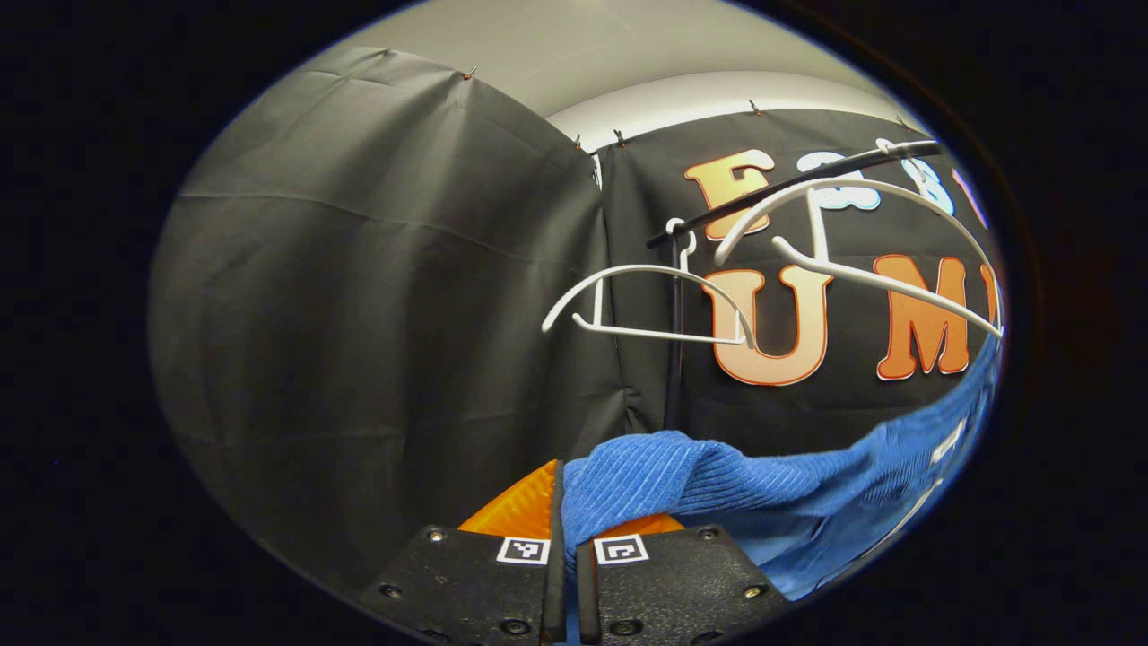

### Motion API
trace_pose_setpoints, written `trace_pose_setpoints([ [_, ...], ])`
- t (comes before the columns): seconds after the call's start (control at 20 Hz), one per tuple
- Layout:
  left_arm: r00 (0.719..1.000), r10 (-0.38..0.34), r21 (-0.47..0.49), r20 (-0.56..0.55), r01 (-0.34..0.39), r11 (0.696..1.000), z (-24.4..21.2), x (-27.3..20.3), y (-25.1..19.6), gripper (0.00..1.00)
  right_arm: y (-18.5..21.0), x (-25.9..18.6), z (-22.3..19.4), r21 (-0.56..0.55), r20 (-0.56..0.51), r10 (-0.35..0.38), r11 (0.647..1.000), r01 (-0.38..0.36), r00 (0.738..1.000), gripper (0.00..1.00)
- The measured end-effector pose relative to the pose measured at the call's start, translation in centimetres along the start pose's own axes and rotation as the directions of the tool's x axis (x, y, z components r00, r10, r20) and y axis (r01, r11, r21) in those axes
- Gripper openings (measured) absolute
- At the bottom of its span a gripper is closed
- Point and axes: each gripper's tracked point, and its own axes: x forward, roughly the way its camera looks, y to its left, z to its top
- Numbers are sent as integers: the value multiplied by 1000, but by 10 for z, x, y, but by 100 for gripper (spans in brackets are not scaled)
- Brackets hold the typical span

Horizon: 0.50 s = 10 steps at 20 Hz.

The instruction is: Grasp the clothes on the hanger with both hands and then place them into the laundry hamper below.

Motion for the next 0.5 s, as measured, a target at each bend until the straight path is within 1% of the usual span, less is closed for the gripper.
trace_pose_setpoints([
  [0.1, 1000, -14, 11, -9, 14, 1000, -3, -4, -9, 5, -4, -4, -8, -28, -9, 7, 1000, -7, 1000, 11],
  [0.3, 999, -39, 38, -10, 39, 999, 0, -12, -22, 5, -9, -14, -15, -25, -22, 30, 999, -31, 999, 11],
  [0.4, 998, -65, 39, -11, 66, 997, 2, -19, -30, 5, -3, -19, -15, 5, -30, 68, 998, -68, 997, 11],
  [0.5, 993, -112, 15, -23, 112, 994, 0, -24, -44, 5, 12, -27, -20, 41, -48, 123, 992, -121, 991, 11],
])
